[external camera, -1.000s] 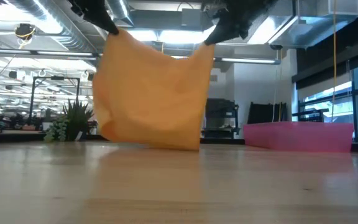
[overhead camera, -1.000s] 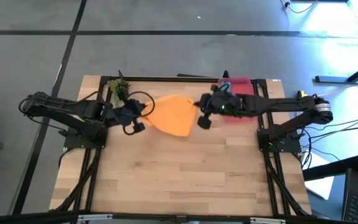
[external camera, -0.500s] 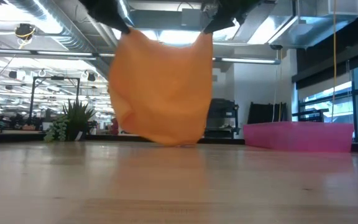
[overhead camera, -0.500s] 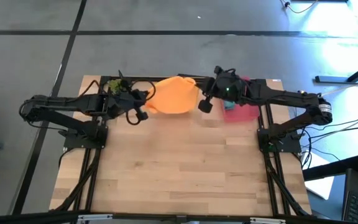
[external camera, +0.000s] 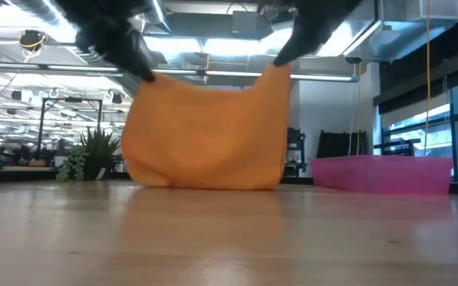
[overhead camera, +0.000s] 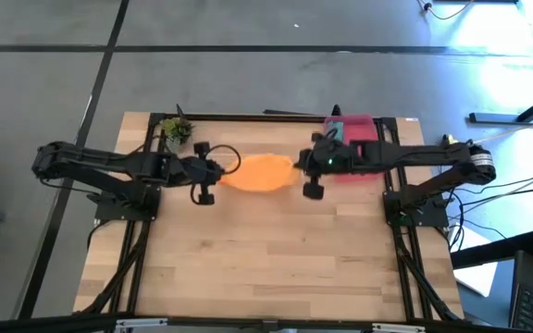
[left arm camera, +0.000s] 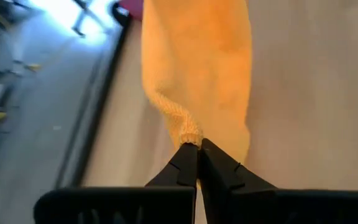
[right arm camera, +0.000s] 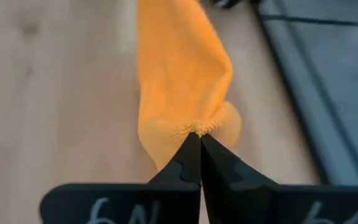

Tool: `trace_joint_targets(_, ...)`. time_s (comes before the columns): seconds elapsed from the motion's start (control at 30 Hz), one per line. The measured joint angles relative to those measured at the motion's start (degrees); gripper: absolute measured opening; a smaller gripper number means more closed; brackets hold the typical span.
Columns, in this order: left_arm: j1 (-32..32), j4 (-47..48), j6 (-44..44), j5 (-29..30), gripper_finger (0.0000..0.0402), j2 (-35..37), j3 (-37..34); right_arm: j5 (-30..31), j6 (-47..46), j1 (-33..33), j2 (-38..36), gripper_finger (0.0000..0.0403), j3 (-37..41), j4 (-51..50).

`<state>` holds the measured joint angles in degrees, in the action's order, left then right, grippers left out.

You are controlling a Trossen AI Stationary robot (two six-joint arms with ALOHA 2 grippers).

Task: Roll microfiber towels into tight, uniform cylinder then place into a basket
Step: Roll the yellow microfiber cloth on the table

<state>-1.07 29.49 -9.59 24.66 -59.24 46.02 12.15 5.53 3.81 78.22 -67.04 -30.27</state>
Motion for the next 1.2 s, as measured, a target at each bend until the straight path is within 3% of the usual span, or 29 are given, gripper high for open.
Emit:
trace_joint_targets(0.1, -0.9, -1.3, 2.5, -2.7, 0.0, 0.0, -3.0, -3.0, -2.8, -1.5, 0.2, 0.0, 5.5, 4.0)
trace_joint_targets(0.43, -5.3, -7.7, 10.7, -10.8, 0.0, 0.0, -10.2, -3.8, -12.3, -7.7, 0.2, 0.0, 15.2, 6.1)
trace_joint_targets(0.53, -6.7, -10.5, 13.8, -11.6, 0.0, 0.0, -13.3, -6.0, -14.1, -9.6, 0.2, 0.0, 17.3, 7.6)
trace_joint_targets(0.77, -9.9, -20.5, 19.9, -12.4, 0.0, 0.0, -20.9, -10.6, -18.6, -13.2, 0.2, 0.0, 26.0, 22.7)
trace_joint_targets(1.2, -14.6, -27.1, 32.6, -12.4, 0.0, 0.0, -29.5, -10.8, -26.5, -16.8, 2.8, 0.0, 34.9, 39.1)
